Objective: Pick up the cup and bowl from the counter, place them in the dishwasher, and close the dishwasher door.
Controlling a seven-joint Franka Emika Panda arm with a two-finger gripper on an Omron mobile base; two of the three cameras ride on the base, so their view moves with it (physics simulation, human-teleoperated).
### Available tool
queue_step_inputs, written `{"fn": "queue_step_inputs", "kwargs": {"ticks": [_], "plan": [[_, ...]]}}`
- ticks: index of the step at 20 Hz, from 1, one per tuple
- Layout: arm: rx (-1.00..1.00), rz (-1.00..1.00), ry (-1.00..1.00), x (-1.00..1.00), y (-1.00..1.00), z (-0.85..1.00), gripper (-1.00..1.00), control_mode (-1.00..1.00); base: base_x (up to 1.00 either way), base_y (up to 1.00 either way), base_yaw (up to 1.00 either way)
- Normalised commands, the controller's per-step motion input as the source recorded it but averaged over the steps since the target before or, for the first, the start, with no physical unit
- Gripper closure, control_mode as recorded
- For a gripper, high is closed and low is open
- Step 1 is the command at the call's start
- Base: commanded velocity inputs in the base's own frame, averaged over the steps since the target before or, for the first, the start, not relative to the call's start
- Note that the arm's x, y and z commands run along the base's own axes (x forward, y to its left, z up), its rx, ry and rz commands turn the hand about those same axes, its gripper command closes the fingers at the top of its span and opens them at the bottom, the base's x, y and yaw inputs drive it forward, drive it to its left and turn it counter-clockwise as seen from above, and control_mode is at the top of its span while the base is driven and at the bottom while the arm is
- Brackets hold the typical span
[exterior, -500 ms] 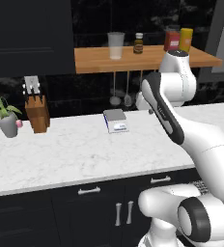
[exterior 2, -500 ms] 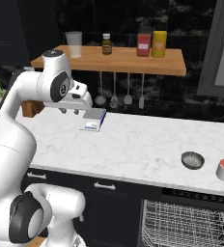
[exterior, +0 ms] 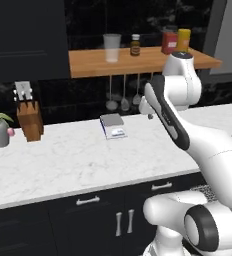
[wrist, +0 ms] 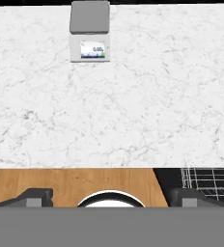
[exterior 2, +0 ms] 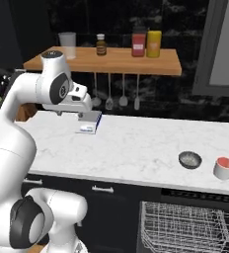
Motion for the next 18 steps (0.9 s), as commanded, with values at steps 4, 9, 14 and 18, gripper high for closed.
{"fn": "queue_step_inputs", "kwargs": {"ticks": [4, 9, 14, 18], "plan": [[0.0, 0.0, 0.0, 0.0, 0.0, 0.0, -1.0, 1.0, -0.06, 0.03, -0.54], [0.0, 0.0, 0.0, 0.0, 0.0, 0.0, -1.0, 1.0, -0.07, 0.07, -0.59], [0.0, 0.0, 0.0, 0.0, 0.0, 0.0, -1.0, 1.0, -0.14, 0.21, -0.55], [0.0, 0.0, 0.0, 0.0, 0.0, 0.0, -1.0, 1.0, -0.11, 0.37, -0.46]]}}
